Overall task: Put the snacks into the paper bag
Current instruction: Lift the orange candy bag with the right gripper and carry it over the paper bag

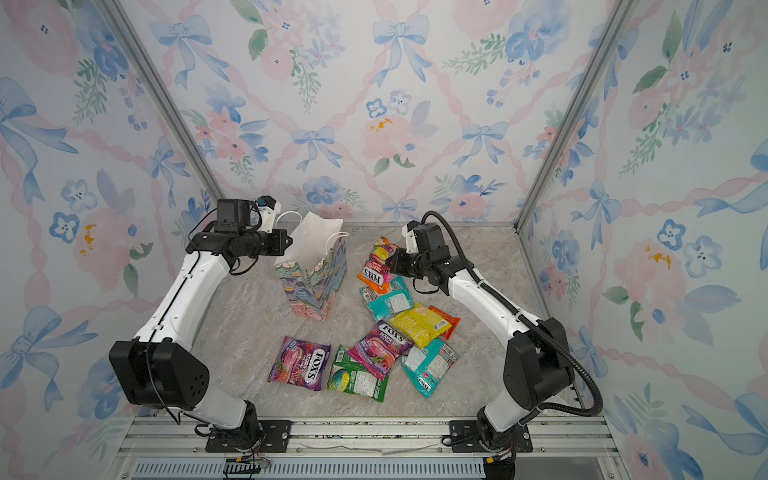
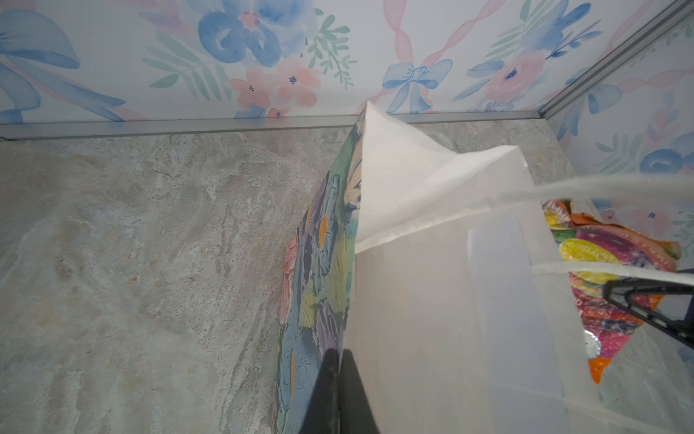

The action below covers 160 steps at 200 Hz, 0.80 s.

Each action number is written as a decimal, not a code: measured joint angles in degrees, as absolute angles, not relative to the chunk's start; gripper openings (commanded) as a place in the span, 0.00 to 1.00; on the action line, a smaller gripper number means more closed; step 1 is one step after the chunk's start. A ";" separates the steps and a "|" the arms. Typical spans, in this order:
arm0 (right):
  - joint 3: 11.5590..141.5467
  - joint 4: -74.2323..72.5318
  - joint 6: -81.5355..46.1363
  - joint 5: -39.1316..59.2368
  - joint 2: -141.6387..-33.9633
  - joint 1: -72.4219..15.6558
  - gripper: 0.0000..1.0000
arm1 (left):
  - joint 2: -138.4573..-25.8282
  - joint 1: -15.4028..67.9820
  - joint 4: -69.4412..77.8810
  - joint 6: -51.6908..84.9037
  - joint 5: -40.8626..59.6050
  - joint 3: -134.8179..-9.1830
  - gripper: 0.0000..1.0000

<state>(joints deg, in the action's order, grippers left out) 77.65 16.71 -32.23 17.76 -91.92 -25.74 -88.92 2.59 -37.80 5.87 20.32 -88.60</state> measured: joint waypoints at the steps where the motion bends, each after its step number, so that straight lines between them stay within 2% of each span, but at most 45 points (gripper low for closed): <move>1: 77.80 16.78 -32.16 17.74 -91.92 -25.69 0.02 | -88.92 2.59 -37.80 5.87 20.36 -88.60 0.00; 105: 95.83 19.97 -26.06 13.34 -92.09 -23.29 0.03 | -88.92 2.98 -37.80 6.28 25.47 -88.60 0.00; 160: 105.71 19.94 -24.75 12.53 -96.07 -24.25 0.02 | -88.92 3.03 -37.78 6.28 25.63 -88.60 0.00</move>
<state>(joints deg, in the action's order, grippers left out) 105.71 19.94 -24.75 12.53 -96.07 -24.25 -88.92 3.03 -37.78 6.28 25.63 -88.60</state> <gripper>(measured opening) 0.100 0.048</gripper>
